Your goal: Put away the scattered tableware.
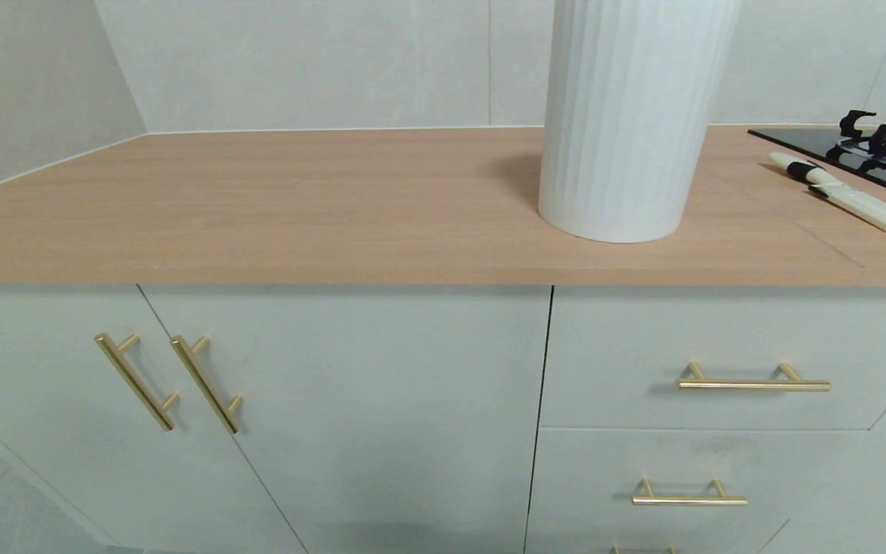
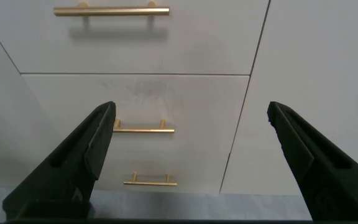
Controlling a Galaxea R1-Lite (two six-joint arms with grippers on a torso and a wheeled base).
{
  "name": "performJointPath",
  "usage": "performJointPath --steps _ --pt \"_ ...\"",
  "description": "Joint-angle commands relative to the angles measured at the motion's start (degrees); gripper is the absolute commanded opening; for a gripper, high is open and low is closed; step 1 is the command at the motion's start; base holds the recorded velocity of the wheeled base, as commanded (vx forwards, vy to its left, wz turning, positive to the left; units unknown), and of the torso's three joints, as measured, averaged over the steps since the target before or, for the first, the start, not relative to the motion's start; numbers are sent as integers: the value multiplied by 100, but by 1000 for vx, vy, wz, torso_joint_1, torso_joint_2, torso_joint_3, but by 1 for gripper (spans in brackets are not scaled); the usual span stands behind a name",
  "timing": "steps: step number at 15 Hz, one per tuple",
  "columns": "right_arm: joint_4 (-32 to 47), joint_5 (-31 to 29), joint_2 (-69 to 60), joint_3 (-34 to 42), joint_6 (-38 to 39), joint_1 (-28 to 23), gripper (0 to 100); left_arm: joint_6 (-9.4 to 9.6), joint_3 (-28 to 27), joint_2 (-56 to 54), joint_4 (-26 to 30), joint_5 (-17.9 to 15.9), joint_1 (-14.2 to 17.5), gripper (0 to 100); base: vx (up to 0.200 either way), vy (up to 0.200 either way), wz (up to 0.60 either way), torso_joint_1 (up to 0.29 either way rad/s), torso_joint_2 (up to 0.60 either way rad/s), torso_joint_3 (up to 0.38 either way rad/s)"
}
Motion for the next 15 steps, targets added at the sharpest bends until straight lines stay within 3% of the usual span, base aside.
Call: performJointPath --steps 1,12,15 --pt "-1 2 10 1 -1 -5 100 -1 2 0 1 -4 2 100 0 0 0 0 0 0" --pt "-1 2 10 1 -1 4 100 -1 2 0 1 -4 2 100 0 0 0 0 0 0" --pt "-1 2 10 1 -1 -5 100 -1 2 0 1 -4 2 100 0 -200 0 -1 7 7"
